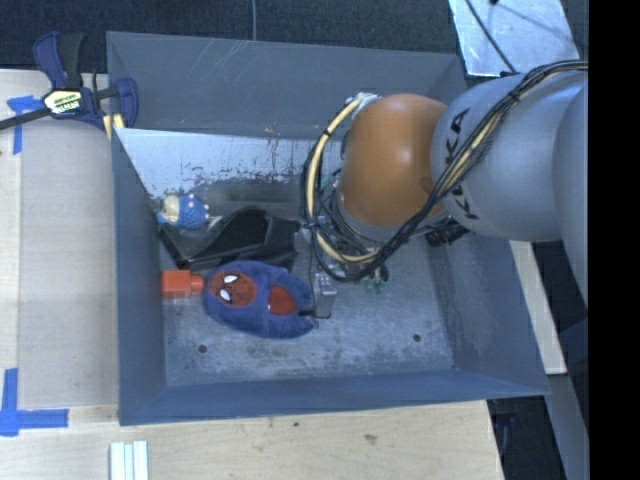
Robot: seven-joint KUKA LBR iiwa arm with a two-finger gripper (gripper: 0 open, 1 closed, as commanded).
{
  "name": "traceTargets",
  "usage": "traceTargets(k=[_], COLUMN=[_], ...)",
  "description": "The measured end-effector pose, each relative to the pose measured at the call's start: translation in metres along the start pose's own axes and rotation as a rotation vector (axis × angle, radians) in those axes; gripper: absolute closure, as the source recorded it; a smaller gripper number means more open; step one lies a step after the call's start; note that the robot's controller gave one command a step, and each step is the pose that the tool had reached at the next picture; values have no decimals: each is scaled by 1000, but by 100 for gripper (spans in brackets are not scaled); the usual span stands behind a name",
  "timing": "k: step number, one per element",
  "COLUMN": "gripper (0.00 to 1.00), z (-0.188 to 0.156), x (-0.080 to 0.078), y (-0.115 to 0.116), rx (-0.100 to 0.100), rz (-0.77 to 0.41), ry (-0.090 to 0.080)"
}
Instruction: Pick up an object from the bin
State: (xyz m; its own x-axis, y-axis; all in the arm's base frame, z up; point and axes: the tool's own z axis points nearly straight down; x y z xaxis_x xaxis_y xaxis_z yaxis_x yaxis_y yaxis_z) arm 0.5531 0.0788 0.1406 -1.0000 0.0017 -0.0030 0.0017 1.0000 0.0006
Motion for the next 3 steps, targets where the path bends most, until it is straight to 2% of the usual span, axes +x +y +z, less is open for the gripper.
traceTargets(k=[1, 2, 3], gripper=[0, 100, 100], z=[56, 58, -9], x=[-18, -17, 4], y=[41, 43, 62], rx=[1, 0, -2], rz=[-64, -66, -2], ry=[-12, -7, -6])
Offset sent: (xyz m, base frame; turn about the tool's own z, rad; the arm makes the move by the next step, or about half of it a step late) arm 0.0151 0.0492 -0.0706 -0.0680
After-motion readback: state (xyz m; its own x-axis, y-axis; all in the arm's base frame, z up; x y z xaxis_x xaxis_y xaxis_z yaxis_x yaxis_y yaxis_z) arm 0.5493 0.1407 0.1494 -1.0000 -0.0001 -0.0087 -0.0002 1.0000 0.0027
